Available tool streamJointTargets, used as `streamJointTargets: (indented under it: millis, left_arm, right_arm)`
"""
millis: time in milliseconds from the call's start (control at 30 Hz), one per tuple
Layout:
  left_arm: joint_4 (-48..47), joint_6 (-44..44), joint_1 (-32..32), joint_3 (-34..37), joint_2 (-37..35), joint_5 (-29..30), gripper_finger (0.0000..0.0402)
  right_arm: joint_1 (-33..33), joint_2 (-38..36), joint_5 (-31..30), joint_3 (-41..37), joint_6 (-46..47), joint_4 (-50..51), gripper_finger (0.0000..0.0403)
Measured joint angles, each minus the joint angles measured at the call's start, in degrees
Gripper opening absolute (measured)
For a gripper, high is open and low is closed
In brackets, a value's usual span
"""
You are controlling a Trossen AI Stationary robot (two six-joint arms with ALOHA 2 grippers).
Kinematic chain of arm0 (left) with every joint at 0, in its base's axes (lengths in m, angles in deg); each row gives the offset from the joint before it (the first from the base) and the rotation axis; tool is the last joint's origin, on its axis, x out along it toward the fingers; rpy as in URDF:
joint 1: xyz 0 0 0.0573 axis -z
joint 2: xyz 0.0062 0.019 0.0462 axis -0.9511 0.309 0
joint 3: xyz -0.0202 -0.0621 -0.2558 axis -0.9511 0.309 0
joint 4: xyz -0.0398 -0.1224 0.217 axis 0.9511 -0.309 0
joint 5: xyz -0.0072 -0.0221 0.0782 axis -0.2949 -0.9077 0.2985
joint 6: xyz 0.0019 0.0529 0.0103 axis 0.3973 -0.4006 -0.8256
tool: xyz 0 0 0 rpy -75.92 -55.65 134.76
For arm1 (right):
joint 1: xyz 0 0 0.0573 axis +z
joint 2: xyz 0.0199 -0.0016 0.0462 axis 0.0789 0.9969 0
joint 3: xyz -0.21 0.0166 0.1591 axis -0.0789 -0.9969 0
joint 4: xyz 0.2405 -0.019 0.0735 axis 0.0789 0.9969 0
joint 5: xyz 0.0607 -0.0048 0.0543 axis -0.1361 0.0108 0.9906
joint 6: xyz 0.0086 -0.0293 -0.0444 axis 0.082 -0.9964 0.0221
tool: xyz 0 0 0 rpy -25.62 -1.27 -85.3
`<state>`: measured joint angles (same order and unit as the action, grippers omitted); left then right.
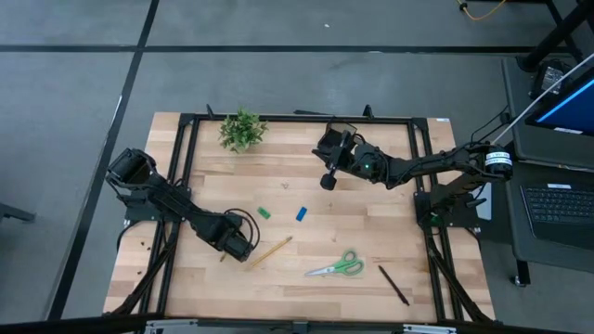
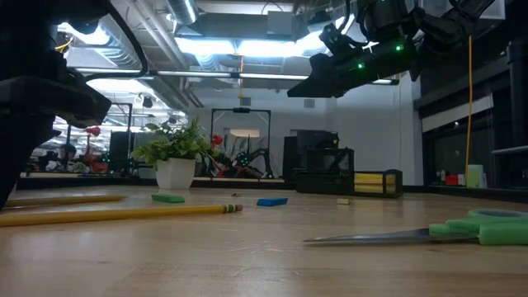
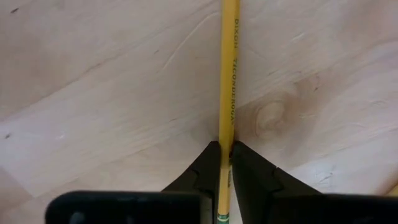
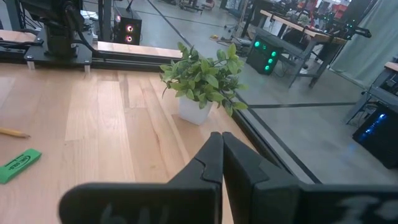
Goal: Pick and place office supplies into organizer
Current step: Put the left yellow pencil into the black desk organizer
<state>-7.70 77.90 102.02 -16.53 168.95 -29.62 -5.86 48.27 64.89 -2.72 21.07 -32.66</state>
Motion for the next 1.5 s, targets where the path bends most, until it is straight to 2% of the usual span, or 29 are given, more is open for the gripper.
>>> streamJointTargets:
  millis: [367,600,800,1000,1200,1367,1500]
  left_arm:
    - [-1.0,-4.0,0.1,0.1,-0.6,1.5,0.0029]
    - [-4.9,-4.1,0.5,0.2,-5.9,11.1,0.0029]
    - [-5.0,-8.5,0.8,0.2,-10.1,24.3,0.0029]
    - [-4.8,-15.9,0.5,0.2,-12.7,35.7,0.0029]
    - [-3.9,-23.8,-0.2,0.1,-13.9,44.7,0.0029]
    - [1.8,-34.4,-3.0,0.1,-14.4,47.4,0.0029]
    - [10.4,-47.2,-6.3,0.1,-14.4,46.7,0.0029]
  right_arm:
    - [0.0,0.0,0.0,0.0,0.1,0.0,0.0012]
    - [0.0,0.0,0.0,0.0,0.2,0.0,0.0012]
    - [0.0,0.0,0.1,0.0,1.6,0.0,0.0012]
    - [0.0,0.0,7.2,0.0,2.9,-2.4,0.0012]
    - [0.0,0.0,19.3,0.0,2.5,-3.2,0.0012]
    - [0.3,0.0,28.3,0.0,0.0,-5.3,0.0012]
    - [0.9,0.0,29.5,0.0,0.0,-7.2,0.0012]
